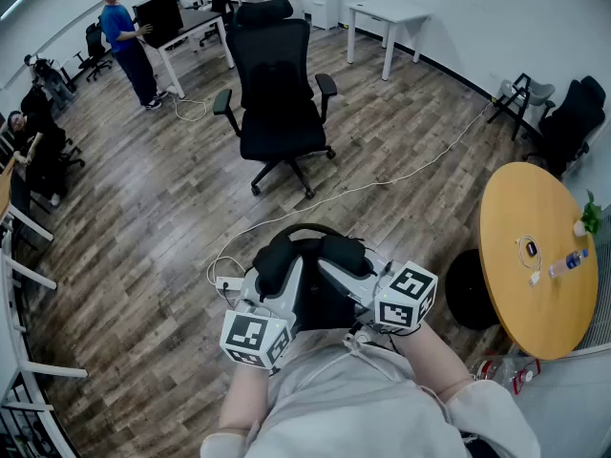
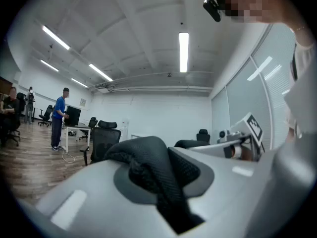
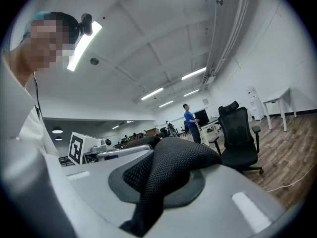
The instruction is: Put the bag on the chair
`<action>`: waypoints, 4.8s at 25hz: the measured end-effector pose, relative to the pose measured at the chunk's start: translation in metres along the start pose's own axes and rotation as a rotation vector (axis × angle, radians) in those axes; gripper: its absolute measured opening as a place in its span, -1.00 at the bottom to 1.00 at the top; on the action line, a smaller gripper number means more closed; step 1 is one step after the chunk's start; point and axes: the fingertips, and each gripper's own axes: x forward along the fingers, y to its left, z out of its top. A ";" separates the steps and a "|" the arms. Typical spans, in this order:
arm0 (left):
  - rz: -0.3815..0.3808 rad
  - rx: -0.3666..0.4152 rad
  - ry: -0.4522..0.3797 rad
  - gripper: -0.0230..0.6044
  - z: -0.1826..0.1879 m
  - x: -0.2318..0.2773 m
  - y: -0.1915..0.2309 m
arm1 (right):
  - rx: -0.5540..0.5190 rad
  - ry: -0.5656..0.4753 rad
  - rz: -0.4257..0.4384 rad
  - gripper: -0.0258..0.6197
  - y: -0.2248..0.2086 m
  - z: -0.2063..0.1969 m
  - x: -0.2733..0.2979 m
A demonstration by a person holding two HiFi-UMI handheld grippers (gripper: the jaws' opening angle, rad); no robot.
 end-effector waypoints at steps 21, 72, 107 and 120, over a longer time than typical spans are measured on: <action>-0.011 -0.020 0.037 -0.70 -0.011 -0.013 0.019 | 0.059 0.011 0.011 -0.78 0.008 -0.011 0.021; -0.008 -0.073 0.164 -0.69 -0.017 0.486 0.276 | 0.193 0.051 0.061 -0.77 -0.498 0.123 0.224; -0.255 -0.026 0.131 -0.69 0.090 0.732 0.666 | 0.212 -0.089 -0.104 -0.78 -0.756 0.287 0.591; -0.172 -0.047 0.147 -0.69 0.106 0.833 0.748 | 0.216 -0.053 -0.022 -0.77 -0.862 0.331 0.665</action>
